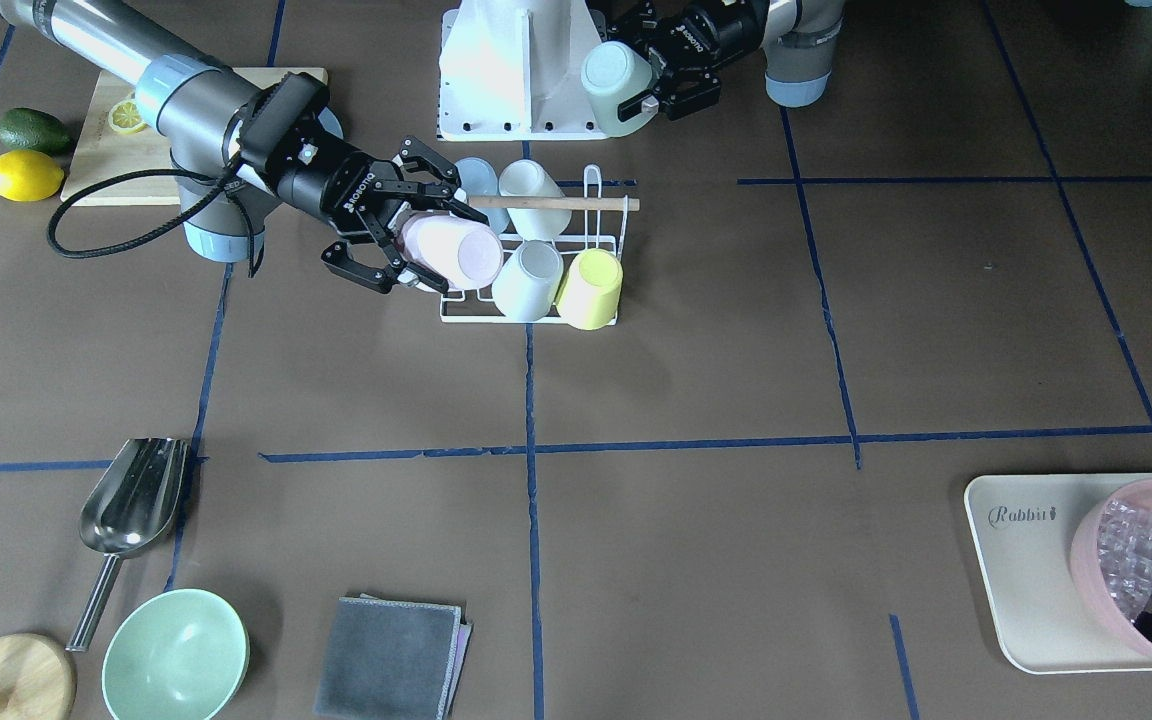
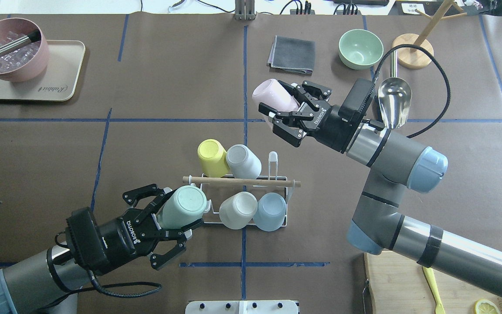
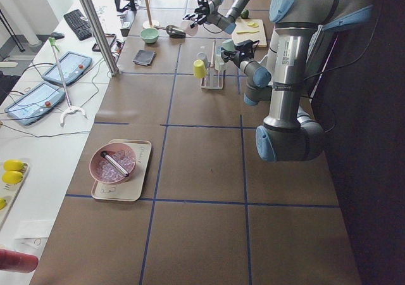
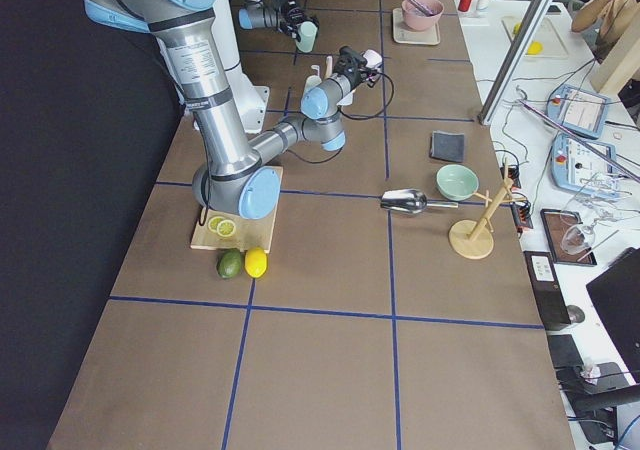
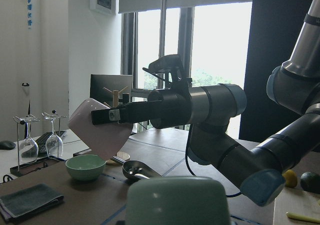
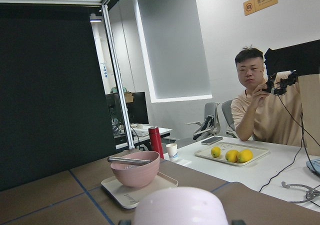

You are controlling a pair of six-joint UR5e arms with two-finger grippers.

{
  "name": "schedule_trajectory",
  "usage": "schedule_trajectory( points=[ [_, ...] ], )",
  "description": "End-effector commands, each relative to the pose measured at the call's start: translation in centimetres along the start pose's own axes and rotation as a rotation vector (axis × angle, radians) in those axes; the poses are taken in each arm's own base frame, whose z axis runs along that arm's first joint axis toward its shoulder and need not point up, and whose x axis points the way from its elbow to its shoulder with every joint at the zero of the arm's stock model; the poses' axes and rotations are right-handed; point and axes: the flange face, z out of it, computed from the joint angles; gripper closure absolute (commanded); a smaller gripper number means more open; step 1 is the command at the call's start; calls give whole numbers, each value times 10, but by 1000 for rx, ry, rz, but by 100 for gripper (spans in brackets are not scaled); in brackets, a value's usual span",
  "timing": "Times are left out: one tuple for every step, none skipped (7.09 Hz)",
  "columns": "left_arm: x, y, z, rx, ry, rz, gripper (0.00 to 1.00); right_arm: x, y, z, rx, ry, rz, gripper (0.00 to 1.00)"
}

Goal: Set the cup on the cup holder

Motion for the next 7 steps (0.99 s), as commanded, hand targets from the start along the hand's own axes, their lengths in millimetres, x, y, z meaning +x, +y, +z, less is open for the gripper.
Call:
schedule_trajectory(
  points=[
    [0, 11, 12, -9, -11, 18, 94, -24, 19, -2, -4, -47, -17, 98],
    [4, 14, 21, -6, -9, 13, 94, -42, 37, -5, -31, -70, 2, 98],
    [6, 18, 28, -9, -10, 15, 94, -42, 39, -3, -39, -66, 1, 98],
    [8, 17, 35, -1, -11, 13, 94, -35, 47, -2, -52, -59, -5, 98],
    [-3, 19, 38, -3, -29, 29, 94, -34, 50, -2, -63, -57, -6, 98],
    [-20, 16, 40, 3, -54, 47, 94, -27, 60, -3, -79, -50, -10, 98],
    [-21, 16, 41, 2, -58, 48, 94, -25, 61, -3, -72, -54, -10, 98]
  ],
)
